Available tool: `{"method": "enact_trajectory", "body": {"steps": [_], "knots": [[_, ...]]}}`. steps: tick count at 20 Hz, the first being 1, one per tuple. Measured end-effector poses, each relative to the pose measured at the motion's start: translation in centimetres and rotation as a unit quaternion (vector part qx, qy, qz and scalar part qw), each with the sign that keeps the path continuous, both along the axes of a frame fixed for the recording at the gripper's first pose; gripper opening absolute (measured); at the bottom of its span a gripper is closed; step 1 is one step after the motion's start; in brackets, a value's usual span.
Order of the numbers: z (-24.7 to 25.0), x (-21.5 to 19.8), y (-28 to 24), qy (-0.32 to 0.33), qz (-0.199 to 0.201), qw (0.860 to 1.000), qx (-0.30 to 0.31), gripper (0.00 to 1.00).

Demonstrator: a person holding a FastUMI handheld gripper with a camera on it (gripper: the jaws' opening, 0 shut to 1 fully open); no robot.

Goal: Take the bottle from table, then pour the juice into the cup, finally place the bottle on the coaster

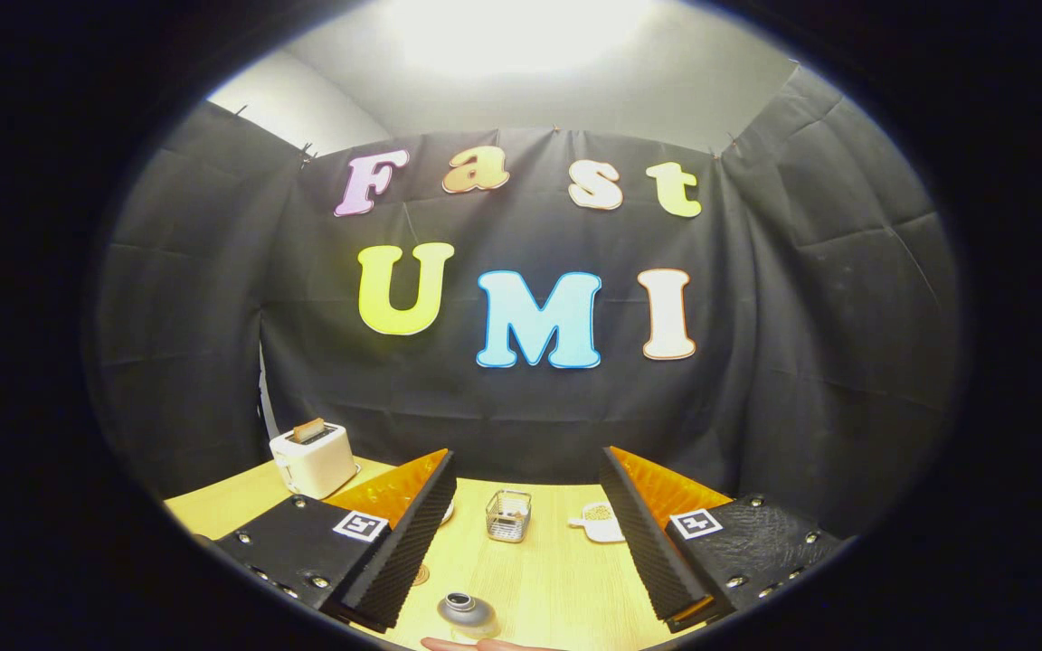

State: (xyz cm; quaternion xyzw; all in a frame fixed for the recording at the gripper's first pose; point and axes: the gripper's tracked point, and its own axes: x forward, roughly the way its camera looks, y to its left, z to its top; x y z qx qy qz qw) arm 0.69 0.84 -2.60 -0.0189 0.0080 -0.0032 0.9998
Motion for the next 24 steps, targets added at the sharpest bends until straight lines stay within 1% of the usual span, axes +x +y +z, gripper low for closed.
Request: {"method": "enact_trajectory", "body": {"steps": [3,6,9,11,14,21,24], "knots": [[-1.2,0.2,0.6,0.006,0.011,1.000,0.004,0.98],[-2.0,0.3,1.2,0.012,0.027,0.999,0.022,0.98],[-2.1,0.5,0.9,-0.009,0.023,1.000,0.020,0.98],[-3.5,0.6,1.5,-0.014,0.026,0.999,0.024,0.98],[-6.5,0.9,2.4,0.000,0.038,0.998,0.044,0.98],[-11.4,2.4,4.0,0.003,0.054,0.997,0.053,0.98],[-12.9,2.9,4.3,-0.013,0.049,0.997,0.052,0.98]]}}
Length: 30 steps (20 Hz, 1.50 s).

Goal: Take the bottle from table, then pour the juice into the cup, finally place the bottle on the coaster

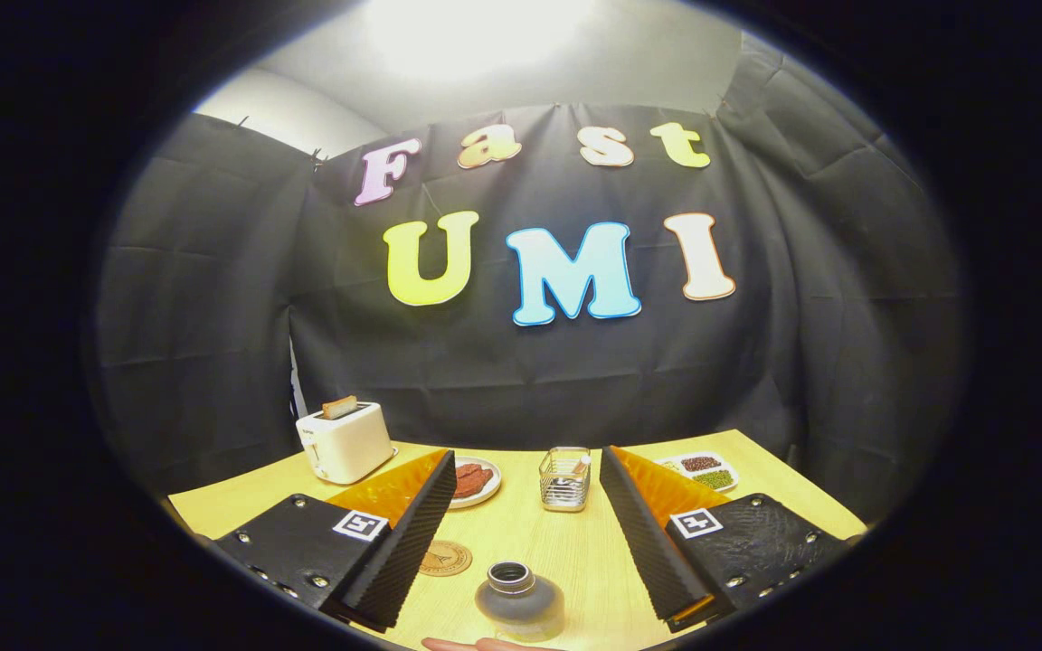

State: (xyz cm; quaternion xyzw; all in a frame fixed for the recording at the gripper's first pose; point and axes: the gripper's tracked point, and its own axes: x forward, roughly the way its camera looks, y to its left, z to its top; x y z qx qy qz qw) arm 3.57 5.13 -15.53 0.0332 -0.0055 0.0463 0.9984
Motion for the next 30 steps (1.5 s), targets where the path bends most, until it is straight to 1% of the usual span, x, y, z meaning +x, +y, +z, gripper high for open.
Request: {"method": "enact_trajectory", "body": {"steps": [3,6,8,13,15,18,23,28,30], "knots": [[-2.5,0.4,0.2,-0.008,-0.012,1.000,-0.008,0.98],[-5.6,0.5,0.4,0.005,-0.017,1.000,-0.006,0.98],[-7.2,0.7,0.9,0.011,-0.013,1.000,0.003,0.98],[-10.3,1.1,1.4,0.020,-0.020,1.000,0.005,0.98],[-11.8,1.5,1.2,0.029,-0.029,0.999,0.000,0.98],[-12.9,2.0,0.9,0.030,-0.040,0.999,0.002,0.98],[-14.5,2.6,0.6,0.039,-0.043,0.998,0.008,0.98],[-15.7,3.0,0.7,0.046,-0.043,0.998,0.010,0.98],[-16.3,3.1,1.2,0.052,-0.034,0.998,0.010,0.95]]}}
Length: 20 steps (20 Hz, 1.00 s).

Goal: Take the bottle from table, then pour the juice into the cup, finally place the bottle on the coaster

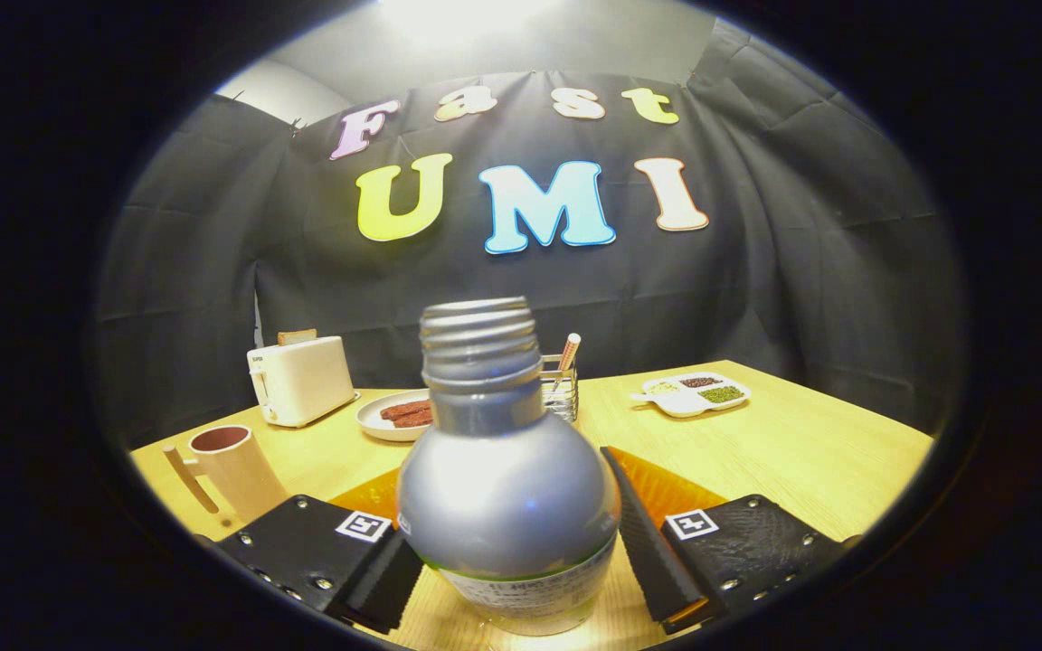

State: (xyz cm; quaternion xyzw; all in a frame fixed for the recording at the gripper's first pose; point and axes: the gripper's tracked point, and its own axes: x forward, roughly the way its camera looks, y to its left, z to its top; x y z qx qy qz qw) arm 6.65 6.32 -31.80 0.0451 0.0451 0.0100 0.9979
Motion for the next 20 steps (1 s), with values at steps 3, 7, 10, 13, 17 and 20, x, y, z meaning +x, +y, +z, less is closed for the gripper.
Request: {"method": "enact_trajectory", "body": {"steps": [3,7,10,13,17,20], "knots": [[0.0,-0.2,-0.3,0.004,-0.009,1.000,-0.020,0.86],[0.3,-0.6,0.1,0.014,-0.021,0.998,-0.049,0.84],[1.2,-0.4,0.5,0.013,-0.028,0.996,-0.079,0.84],[2.0,0.2,1.4,0.009,-0.030,0.992,-0.123,0.84],[3.1,1.4,3.6,0.005,-0.027,0.983,-0.182,0.84],[3.7,2.6,5.7,0.002,-0.023,0.975,-0.220,0.84]]}}
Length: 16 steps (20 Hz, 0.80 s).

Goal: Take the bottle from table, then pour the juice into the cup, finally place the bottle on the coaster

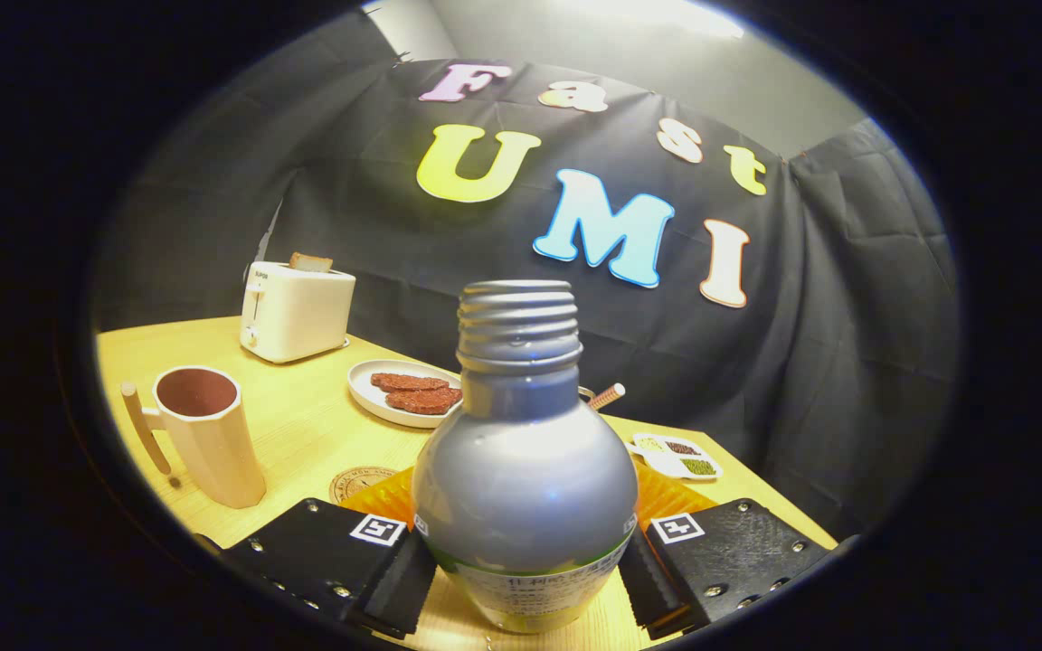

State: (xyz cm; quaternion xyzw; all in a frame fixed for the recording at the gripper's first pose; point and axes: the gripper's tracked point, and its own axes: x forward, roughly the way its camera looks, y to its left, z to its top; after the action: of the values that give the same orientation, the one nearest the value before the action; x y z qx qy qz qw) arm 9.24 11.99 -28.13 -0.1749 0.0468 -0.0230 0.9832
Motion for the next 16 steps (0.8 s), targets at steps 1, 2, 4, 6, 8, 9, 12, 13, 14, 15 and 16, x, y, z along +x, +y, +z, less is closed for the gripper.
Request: {"method": "enact_trajectory", "body": {"steps": [1,2,4,6,8,9,12,13,14,15,16], "knots": [[0.3,0.4,0.7,-0.004,0.002,1.000,-0.017,0.84],[0.5,0.8,1.3,-0.009,0.005,0.999,-0.035,0.84],[0.4,1.3,2.7,-0.011,0.014,0.997,-0.070,0.82],[0.5,1.5,4.0,-0.020,0.023,0.994,-0.102,0.83],[0.7,1.6,4.8,-0.030,0.020,0.989,-0.144,0.82],[0.8,1.7,5.2,-0.034,0.020,0.986,-0.164,0.83],[0.9,2.0,6.2,-0.039,0.020,0.977,-0.209,0.83],[0.8,2.2,6.5,-0.037,0.020,0.974,-0.221,0.83],[0.5,2.4,6.8,-0.035,0.020,0.972,-0.232,0.83],[0.5,2.5,7.0,-0.033,0.020,0.969,-0.243,0.83],[0.5,2.7,7.2,-0.033,0.020,0.966,-0.256,0.83]]}}
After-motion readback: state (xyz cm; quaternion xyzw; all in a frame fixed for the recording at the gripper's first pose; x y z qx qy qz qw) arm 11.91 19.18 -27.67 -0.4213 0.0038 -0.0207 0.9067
